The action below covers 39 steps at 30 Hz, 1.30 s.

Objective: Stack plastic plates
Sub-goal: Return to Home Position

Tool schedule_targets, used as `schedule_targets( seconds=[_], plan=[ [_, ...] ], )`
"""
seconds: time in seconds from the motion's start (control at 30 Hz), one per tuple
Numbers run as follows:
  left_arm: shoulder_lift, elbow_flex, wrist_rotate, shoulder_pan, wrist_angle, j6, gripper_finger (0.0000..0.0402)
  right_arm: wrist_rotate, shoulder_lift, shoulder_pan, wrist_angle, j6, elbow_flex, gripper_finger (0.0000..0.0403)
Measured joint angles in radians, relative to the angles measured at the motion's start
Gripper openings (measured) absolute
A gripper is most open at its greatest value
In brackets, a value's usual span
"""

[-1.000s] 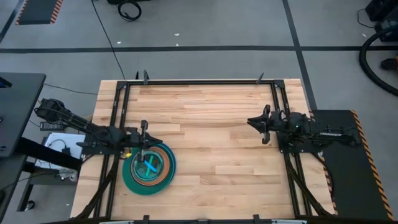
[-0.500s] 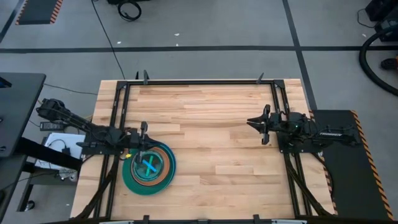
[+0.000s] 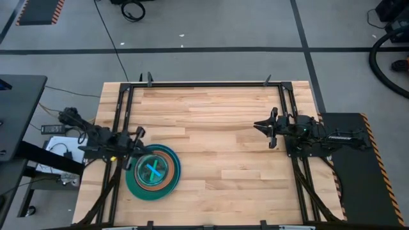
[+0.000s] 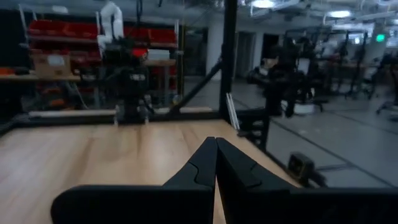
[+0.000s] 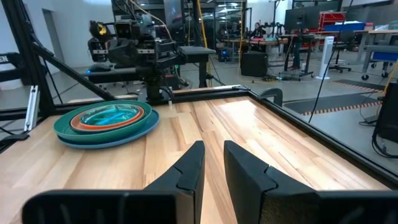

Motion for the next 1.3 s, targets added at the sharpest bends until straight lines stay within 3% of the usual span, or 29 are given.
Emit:
schedule_targets(
  seconds=[0.3, 1.3],
  plan=[
    [0.019, 0.0, -0.001, -0.012, -0.011, -0.149, 0.0015, -0.009, 0.002, 0.0, 0.008, 0.0, 0.0, 0.0071],
    [0.018, 0.0, -0.003, -0.012, -0.011, -0.144, 0.0015, -0.011, 0.002, 0.0, 0.015, 0.0, 0.0, 0.0071]
  ],
)
